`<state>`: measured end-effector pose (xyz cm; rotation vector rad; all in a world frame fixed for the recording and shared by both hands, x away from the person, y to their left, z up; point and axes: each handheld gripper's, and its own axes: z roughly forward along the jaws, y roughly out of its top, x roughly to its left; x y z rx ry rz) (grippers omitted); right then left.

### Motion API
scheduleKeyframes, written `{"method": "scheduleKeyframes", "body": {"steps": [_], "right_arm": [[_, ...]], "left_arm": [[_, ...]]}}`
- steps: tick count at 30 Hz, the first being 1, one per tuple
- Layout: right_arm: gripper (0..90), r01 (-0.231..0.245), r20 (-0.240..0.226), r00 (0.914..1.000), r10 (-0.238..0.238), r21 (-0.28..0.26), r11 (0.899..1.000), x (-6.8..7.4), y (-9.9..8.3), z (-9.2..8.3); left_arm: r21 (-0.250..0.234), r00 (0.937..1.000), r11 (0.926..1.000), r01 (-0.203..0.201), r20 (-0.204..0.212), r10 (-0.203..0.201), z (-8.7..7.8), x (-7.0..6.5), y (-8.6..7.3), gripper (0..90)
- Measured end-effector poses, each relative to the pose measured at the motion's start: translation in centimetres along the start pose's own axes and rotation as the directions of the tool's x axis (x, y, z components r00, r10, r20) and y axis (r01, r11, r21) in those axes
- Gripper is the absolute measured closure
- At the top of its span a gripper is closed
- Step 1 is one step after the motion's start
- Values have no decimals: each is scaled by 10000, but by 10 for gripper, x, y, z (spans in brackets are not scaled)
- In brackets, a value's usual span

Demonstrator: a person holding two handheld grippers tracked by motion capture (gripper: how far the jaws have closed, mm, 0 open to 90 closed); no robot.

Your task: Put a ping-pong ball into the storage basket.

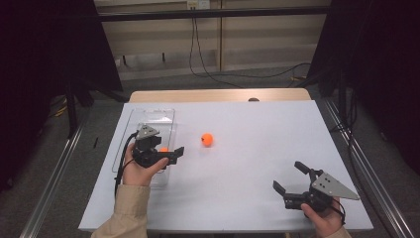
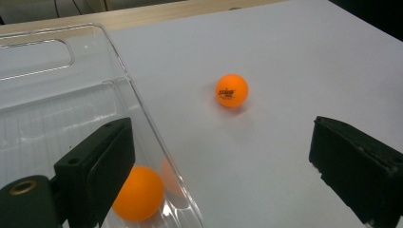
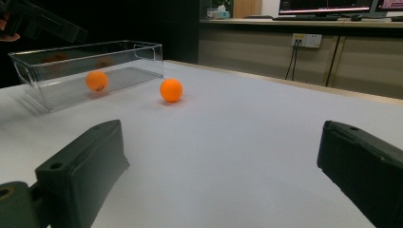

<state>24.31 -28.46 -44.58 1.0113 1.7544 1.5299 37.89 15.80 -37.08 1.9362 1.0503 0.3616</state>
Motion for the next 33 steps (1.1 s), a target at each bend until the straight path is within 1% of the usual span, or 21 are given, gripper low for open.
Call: {"method": "scheduleKeyframes", "body": {"steps": [2, 6, 12, 16, 22, 24, 28, 33], "right_arm": [[16, -12, 4, 10000, 12, -1, 10000, 0, 0, 0], [16, -16, 7, 10000, 16, 10, 10000, 0, 0, 0], [17, 4, 15, 10000, -4, 11, 10000, 0, 0, -1], [17, -9, 27, 10000, 9, 26, 10000, 0, 0, -1], [17, -10, 54, 10000, 10, 45, 10000, 1, 0, -1], [18, 8, 59, 10000, -9, 48, 10000, 1, 0, -1], [18, -4, 61, 10000, 4, 50, 10000, 1, 0, -1], [18, 18, 33, 10000, -18, 54, 10000, 1, 0, -1]], "left_arm": [[-48, 10000, 10000, -50, 54, 50, 1, -1, 0, 81], [-46, 9998, 10000, 8, 223, -7, 2, -4, 1, 79], [-46, 9996, 10000, -38, 293, 39, 3, -5, 1, 78], [-111, 9991, 9999, 6, 427, -1, 5, -8, 1, 76], [-131, 9987, 9999, -51, 500, 58, 7, -11, 0, 69], [-203, 9985, 9997, -131, 527, 141, 7, -12, 1, 65], [-307, 9982, 9994, -146, 583, 164, 8, -14, 1, 57], [-303, 9976, 9994, -148, 665, 168, 10, -17, 1, 50]]}}
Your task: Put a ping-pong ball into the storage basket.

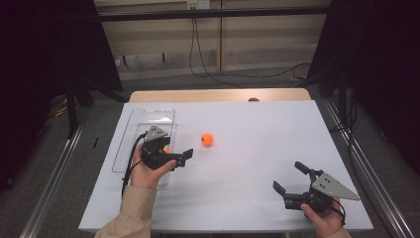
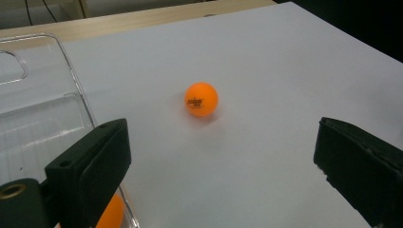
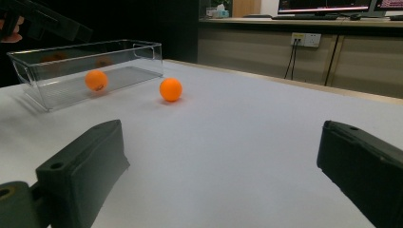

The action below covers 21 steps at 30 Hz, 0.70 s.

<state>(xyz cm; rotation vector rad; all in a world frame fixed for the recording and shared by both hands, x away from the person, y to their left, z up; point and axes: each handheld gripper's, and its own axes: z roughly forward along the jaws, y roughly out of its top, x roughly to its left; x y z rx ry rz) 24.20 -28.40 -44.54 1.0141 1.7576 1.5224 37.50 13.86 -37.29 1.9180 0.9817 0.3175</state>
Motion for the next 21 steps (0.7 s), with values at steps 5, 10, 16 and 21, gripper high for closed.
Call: {"method": "scheduleKeyframes", "body": {"steps": [5, 10, 16, 21], "right_arm": [[19, -9, 14, 10000, 9, 0, 10000, 0, 0, -2], [19, -24, 61, 10000, 24, -5, 10000, 0, 0, -2], [19, -7, 48, 10000, 7, -2, 10000, 0, 0, -3], [19, 8, 37, 10000, -8, 1, 10000, 0, 0, -3]], "left_arm": [[-36, 10000, 10000, -64, 56, 64, 1, -2, 1, 46], [-61, 9998, 10000, -52, 203, 53, 4, -4, 1, 40], [-12, 9998, 9999, -109, 185, 110, 5, -5, 1, 40], [-94, 9996, 9999, -110, 271, 113, 6, -9, 2, 40]]}}
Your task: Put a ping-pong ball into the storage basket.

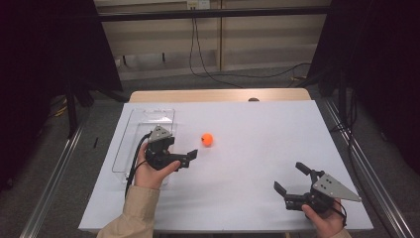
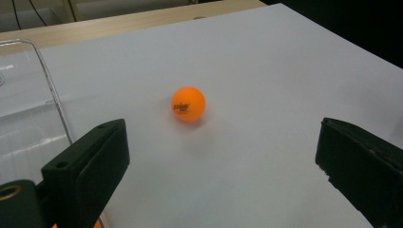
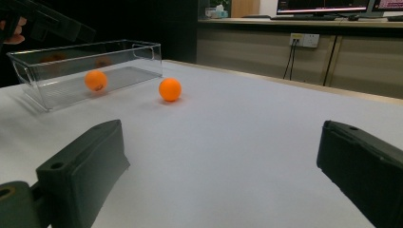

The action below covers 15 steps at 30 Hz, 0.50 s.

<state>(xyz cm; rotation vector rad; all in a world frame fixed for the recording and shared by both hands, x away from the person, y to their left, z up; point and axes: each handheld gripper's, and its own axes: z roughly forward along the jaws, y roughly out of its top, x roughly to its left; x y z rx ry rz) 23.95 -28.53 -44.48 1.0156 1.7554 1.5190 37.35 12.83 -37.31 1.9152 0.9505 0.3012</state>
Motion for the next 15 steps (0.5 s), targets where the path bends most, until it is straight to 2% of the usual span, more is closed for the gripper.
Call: {"method": "scheduleKeyframes", "body": {"steps": [9, 15], "right_arm": [[19, -13, 5, 10000, 13, 20, 10000, 0, 0, 0], [19, 30, -13, 10000, -30, -14, 10000, 0, 0, 0]], "left_arm": [[59, 9999, 10000, -65, -124, 66, 3, -2, -1, 42], [175, 9999, 9997, -147, -36, 147, 8, -7, -2, 44]]}}
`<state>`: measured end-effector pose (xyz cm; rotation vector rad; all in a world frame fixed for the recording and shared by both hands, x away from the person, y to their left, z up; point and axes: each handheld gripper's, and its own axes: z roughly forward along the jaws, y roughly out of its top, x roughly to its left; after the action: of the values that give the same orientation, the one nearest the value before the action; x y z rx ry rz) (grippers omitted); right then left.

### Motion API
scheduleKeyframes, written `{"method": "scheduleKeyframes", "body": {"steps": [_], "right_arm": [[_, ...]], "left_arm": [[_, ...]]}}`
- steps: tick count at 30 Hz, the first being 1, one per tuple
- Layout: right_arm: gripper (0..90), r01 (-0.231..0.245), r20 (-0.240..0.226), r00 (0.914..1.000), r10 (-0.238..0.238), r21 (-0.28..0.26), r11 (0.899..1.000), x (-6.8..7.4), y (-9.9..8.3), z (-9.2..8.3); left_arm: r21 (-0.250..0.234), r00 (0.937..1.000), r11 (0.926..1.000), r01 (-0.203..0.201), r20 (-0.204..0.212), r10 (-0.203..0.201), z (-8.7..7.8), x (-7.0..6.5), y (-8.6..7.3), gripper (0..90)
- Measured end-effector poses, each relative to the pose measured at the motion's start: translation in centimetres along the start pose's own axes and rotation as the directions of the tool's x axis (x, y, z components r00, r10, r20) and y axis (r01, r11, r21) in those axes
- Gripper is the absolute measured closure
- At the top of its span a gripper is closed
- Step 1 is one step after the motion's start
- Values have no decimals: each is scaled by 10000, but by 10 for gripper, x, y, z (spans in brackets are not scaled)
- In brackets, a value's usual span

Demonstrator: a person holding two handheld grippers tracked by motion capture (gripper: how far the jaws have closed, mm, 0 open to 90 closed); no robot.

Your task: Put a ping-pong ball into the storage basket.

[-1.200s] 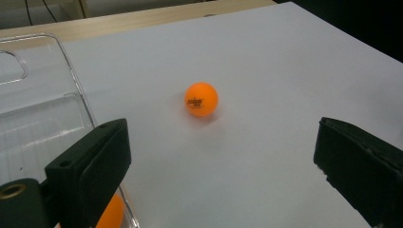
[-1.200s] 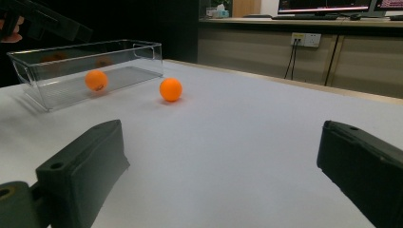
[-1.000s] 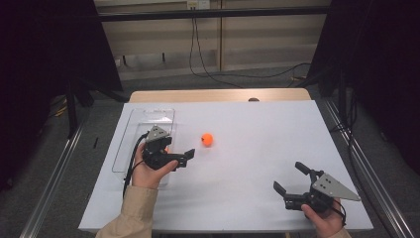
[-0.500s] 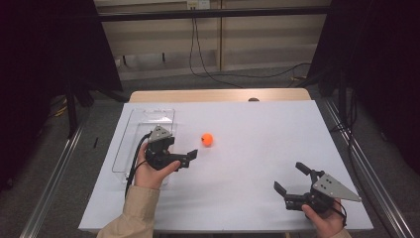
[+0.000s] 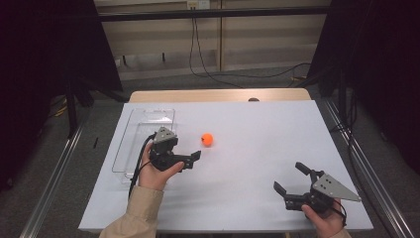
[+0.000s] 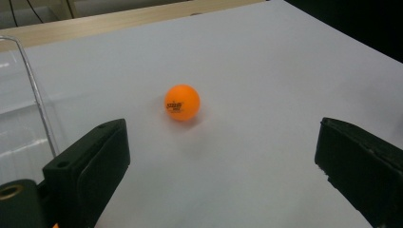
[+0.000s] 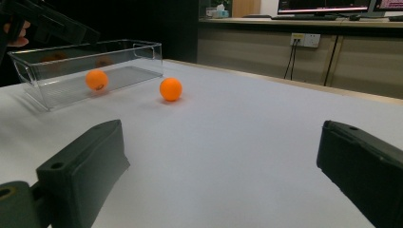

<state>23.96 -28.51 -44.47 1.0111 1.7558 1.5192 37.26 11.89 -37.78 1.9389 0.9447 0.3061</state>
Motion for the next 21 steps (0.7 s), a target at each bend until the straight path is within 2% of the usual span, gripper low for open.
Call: {"method": "scheduleKeyframes", "body": {"steps": [10, 18, 21], "right_arm": [[20, -11, -46, 10000, 11, -6, 10000, 1, 0, 1], [19, -45, -63, 10000, 45, -28, 10000, 1, 1, 2], [19, -31, -77, 10000, 31, -23, 10000, 1, 1, 3]], "left_arm": [[83, 10000, 10000, -30, -78, 30, 5, -4, -2, 44], [108, 10000, 9999, -37, 13, 37, 10, -9, -4, 43], [249, 9999, 9996, -114, 17, 113, 11, -10, -5, 44]]}}
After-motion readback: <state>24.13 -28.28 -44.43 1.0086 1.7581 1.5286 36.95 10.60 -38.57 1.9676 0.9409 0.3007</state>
